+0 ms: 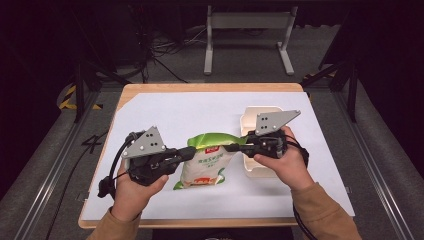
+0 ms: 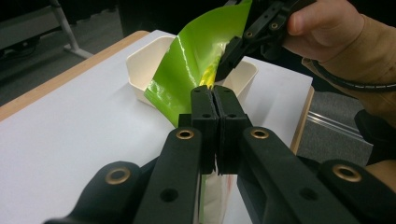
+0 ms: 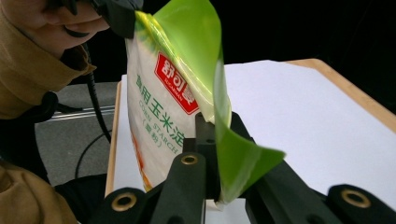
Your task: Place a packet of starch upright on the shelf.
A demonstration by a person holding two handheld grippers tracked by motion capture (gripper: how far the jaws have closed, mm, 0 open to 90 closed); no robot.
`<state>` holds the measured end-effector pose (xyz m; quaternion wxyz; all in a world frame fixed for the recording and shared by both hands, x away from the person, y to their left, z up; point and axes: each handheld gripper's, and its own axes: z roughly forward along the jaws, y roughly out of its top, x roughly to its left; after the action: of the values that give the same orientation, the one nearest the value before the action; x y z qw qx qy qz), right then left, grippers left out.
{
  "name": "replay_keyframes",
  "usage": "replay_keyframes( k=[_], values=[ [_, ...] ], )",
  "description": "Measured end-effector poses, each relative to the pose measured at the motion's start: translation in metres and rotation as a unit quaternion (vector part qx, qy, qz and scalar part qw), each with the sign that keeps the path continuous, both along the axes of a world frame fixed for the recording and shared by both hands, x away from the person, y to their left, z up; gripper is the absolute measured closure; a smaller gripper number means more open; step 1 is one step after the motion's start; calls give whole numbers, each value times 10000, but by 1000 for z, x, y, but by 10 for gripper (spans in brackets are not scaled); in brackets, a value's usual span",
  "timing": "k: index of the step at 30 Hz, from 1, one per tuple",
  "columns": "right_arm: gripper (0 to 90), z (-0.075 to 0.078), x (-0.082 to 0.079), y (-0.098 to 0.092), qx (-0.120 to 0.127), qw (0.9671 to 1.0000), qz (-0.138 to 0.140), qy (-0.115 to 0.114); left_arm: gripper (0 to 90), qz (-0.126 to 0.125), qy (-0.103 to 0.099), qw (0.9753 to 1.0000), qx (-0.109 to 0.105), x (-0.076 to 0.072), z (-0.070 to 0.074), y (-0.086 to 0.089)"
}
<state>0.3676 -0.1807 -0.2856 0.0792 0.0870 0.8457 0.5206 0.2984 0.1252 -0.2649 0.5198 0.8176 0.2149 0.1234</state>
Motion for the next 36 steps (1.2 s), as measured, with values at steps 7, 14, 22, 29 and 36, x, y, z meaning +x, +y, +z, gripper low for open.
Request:
replay_keyframes(
  k=[7,14,22,29,36],
  values=[
    [876,19,-6,1,-88,9995,-112,-284,874,35,-50,10000,-56,0,0,2],
    [878,39,-12,1,-245,9979,-202,-564,768,-26,4,9992,-396,2,1,10],
    [881,53,-12,-15,-229,9965,-426,-688,636,70,42,9992,-397,7,-1,13],
    [888,62,-12,-29,-246,9948,-597,-788,583,185,82,9988,-456,11,-1,21],
    [890,68,-10,-43,-317,9924,-828,-859,569,308,170,9980,-531,15,-3,29]
  ],
)
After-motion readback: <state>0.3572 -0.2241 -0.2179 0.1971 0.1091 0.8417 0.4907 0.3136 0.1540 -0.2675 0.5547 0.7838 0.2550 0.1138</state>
